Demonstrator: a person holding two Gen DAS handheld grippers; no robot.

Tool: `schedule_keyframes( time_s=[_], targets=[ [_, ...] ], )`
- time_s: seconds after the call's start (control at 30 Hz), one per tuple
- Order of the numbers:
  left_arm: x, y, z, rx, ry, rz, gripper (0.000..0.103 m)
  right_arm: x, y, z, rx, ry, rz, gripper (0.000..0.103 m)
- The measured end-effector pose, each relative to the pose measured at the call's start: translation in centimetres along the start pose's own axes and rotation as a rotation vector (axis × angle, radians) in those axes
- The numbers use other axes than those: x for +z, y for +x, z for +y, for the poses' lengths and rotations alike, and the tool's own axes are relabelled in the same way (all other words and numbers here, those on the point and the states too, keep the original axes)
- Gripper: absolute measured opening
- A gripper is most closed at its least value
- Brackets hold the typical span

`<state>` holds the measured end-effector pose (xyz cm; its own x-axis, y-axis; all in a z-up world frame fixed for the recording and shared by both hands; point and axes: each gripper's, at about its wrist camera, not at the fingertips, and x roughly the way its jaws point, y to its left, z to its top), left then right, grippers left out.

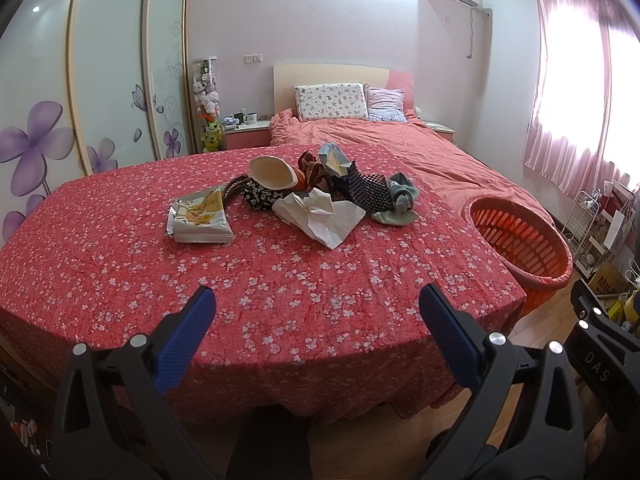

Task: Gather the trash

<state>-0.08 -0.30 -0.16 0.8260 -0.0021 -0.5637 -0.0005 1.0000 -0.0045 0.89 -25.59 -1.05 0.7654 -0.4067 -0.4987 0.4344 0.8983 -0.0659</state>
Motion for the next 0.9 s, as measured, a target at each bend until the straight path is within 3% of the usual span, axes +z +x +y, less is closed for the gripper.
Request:
schedule_keyframes(
  time_s=[0.9],
  targets=[
    [-0.15,0.07,-0.3,0.0,0.0,0.002,0.099,-0.05,0.04,-0.21,0.002,0.001,0.003,0.101]
  ],
)
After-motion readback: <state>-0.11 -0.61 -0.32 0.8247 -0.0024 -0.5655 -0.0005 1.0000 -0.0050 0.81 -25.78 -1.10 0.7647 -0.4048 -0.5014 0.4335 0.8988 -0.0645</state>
